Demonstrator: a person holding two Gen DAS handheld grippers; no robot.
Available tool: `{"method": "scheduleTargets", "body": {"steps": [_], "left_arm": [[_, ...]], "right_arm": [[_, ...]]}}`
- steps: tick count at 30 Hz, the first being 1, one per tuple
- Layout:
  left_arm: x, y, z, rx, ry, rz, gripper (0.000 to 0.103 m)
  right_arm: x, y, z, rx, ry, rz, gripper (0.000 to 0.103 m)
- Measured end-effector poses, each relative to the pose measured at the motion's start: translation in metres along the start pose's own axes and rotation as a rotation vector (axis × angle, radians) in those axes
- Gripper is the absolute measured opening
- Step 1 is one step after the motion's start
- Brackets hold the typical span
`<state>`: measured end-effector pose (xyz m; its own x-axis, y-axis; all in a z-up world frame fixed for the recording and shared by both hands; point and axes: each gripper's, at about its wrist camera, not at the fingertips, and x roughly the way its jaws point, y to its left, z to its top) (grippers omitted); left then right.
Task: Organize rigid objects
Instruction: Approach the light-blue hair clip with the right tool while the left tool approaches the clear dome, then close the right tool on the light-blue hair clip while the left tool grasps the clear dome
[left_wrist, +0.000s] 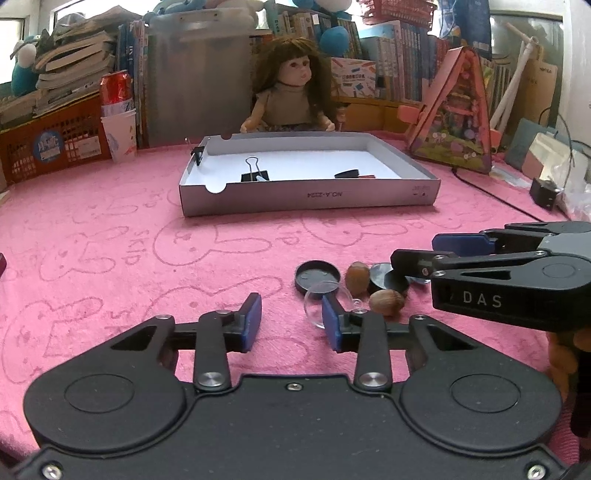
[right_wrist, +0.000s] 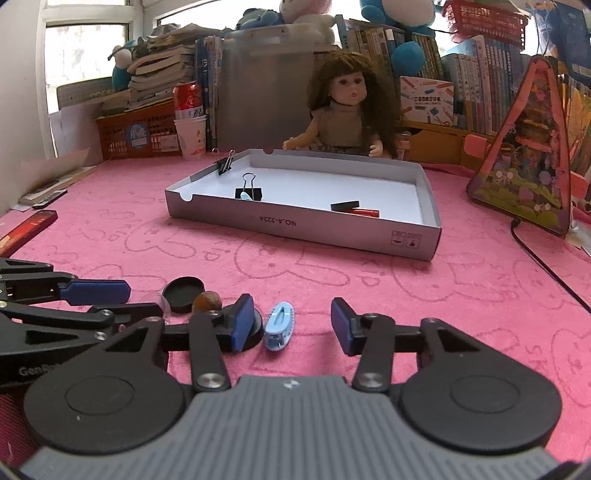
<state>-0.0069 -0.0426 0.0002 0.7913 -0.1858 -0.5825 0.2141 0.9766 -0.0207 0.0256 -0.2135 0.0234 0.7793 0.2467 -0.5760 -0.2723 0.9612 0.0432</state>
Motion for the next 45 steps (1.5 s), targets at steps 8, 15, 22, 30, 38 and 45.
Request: {"method": "scheduleTargets", "body": {"steps": [8, 15, 22, 30, 38, 45], "left_arm": [[-0.014, -0.009, -0.001, 0.04, -0.042, -0.041, 0.038], [0.0, -0.016, -0.007, 0.06, -0.011, -0.031, 0.039], [0.0, -0.013, -0.005, 0.044, -0.009, -0.028, 0.026], [-0.004, -0.009, -0.001, 0.034, -0.026, -0.02, 0.026], [-0.005, -0.008, 0.003, 0.03, -0.032, -0.011, 0.026], [-0.004, -0.007, 0.004, 0.027, -0.032, 0.001, 0.026]], "right_arm": [[-0.011, -0.007, -0.006, -0.006, 0.002, -0.016, 0.051], [-0.009, -0.005, -0.008, -0.006, 0.009, -0.007, 0.048], [-0.004, 0.0, -0.01, -0.011, 0.016, 0.006, 0.029], [-0.004, -0.001, -0.008, 0.01, 0.011, 0.006, 0.02], [-0.006, -0.003, -0.008, 0.018, 0.001, 0.003, 0.021], [0.001, -0.008, -0.007, 0.042, 0.004, -0.01, 0.047]]}}
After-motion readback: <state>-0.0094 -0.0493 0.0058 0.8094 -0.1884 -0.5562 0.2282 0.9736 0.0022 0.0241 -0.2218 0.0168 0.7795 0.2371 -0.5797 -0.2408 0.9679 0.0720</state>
